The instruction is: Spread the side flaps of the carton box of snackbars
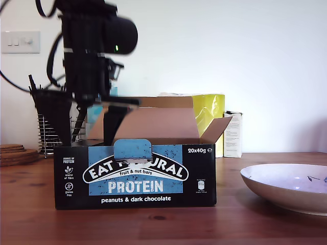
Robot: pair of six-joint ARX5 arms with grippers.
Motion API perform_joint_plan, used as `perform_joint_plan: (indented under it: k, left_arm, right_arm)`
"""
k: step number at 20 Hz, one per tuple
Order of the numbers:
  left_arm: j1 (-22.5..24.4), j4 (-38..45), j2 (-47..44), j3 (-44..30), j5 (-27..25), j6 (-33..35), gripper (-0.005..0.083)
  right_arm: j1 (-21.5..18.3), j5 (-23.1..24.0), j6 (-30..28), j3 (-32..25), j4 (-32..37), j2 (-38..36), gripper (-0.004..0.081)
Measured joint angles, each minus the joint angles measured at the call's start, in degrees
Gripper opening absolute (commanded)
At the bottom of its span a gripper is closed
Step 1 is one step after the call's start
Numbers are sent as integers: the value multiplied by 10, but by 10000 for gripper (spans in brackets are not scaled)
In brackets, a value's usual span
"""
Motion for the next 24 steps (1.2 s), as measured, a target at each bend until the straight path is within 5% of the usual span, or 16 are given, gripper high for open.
perform_joint_plan:
  k: [17,24]
  left_arm:
    - [3,-55,6,72,-36,37,646]
    - [11,-63,6,70,10,30,646]
  right_arm:
    - [0,0,-1,0,0,0,-13]
    - [0,0,-1,0,0,0,-13]
